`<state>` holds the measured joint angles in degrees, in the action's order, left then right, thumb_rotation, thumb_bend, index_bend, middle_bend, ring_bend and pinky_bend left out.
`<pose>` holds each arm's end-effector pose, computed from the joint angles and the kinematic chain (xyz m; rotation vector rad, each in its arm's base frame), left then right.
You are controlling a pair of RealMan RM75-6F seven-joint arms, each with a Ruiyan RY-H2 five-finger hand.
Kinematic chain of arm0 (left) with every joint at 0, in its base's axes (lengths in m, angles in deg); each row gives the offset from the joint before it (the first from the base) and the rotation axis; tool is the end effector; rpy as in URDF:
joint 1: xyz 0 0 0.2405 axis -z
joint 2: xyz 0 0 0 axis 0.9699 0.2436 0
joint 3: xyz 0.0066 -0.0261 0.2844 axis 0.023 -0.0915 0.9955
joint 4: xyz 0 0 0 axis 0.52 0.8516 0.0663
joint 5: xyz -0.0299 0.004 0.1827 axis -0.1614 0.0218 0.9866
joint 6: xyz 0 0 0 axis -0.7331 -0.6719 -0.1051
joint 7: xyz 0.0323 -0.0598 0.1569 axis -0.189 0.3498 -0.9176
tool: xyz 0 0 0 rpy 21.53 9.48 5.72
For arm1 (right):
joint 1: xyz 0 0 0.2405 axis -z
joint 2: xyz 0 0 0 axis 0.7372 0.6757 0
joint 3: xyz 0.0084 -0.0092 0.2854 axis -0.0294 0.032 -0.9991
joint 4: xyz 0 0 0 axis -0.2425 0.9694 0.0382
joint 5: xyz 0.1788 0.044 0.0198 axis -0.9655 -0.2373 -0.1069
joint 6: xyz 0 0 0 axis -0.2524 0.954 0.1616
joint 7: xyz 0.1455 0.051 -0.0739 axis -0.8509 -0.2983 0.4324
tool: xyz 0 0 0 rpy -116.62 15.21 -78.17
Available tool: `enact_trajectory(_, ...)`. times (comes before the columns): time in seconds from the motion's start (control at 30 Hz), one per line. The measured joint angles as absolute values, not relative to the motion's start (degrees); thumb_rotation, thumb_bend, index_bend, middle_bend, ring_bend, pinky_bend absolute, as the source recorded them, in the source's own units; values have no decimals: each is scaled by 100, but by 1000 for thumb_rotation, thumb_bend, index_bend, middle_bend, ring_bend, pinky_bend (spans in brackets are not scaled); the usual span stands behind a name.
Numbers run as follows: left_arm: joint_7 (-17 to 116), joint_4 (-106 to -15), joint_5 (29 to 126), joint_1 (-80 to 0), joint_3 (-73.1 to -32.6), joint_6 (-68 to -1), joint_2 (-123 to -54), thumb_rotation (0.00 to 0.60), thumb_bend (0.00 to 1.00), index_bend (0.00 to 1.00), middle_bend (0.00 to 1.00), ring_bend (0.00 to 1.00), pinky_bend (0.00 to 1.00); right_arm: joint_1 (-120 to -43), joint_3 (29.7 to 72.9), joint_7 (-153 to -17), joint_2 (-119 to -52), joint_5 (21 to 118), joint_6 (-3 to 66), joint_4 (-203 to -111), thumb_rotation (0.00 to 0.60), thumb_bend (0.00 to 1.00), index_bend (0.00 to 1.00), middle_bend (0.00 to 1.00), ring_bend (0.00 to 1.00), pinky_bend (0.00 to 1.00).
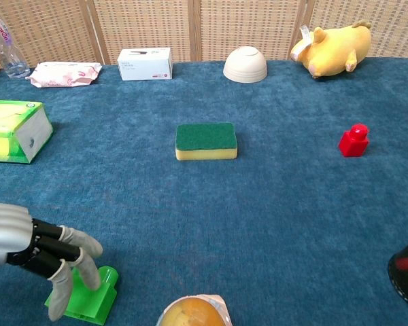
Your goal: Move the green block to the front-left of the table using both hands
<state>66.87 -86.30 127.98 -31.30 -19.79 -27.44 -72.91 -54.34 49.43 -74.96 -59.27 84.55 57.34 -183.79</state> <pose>-0.1999 0.2105 0.0384 -2.6840 -1.0980 -0.7644 -0.2957 -0.2400 0.2711 1.1952 -0.6914 0.9270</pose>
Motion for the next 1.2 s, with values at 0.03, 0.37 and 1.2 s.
enact_trajectory(0.03,6685,-8640,12826,-3149,-1954,-2769,-7276,543,229,392,252,131,246,-5421,4949,-7493,-5921,8470,5754,-18398,600,87,62,147,68,151)
enact_trajectory(0.37,6512,-8603,12875,-3425,-1955,-3166,-7145,545,228,385,245,120,225,-5321,4999,-7520,-5880,8611,5887,-18487,600,88,58,146,68,151)
enact_trajectory(1.2,5665,-8442,11437,-4858,-3106,-4859,-6557,556,228,372,191,67,131,-5451,5007,-7435,-6092,8474,5568,-17978,600,88,76,148,62,151)
